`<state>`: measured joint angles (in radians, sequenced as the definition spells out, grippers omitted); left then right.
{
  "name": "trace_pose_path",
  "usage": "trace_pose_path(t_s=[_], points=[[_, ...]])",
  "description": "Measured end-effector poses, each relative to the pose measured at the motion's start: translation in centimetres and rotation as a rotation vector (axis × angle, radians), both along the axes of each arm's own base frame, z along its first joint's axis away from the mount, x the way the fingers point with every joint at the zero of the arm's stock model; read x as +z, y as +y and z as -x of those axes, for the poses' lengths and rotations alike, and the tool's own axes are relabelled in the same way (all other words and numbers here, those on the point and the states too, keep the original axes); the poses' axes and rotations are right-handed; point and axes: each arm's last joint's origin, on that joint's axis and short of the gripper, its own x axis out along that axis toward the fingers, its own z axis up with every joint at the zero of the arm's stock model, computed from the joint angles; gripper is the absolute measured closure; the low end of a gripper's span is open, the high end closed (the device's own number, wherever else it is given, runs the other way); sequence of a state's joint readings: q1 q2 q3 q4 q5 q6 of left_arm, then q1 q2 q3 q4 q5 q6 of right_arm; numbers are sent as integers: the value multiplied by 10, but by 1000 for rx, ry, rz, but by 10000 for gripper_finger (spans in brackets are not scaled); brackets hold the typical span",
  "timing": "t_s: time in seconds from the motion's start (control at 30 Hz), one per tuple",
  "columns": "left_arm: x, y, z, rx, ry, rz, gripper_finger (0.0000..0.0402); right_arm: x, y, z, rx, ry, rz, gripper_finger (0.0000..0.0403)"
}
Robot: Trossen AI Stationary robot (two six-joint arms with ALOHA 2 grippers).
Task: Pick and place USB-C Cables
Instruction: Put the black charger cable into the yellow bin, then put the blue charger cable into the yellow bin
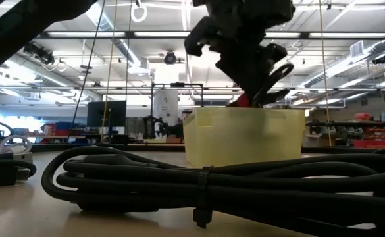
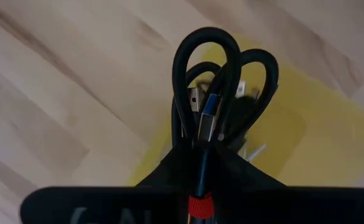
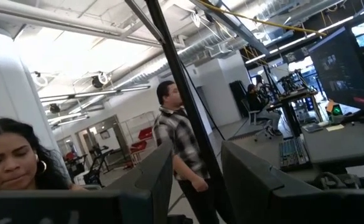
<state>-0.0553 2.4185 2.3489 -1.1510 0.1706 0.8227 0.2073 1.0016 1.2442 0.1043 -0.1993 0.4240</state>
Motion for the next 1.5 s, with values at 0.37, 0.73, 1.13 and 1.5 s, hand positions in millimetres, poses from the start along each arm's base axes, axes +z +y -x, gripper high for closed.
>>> trace_pose_path(t_s=[0.37,0.73,1.13,1.5], points=[[-16,7,-6,9,21,-3,366,0,0,0,4,1,1,261],[-23,8,-5,21,56,-1,366,0,0,0,18,9,-15,261],[-26,11,-4,76,88,14,341,0,0,0,22,9,-14,261],[-26,15,-4,137,104,31,199,0,1,0,41,8,-7,261]])
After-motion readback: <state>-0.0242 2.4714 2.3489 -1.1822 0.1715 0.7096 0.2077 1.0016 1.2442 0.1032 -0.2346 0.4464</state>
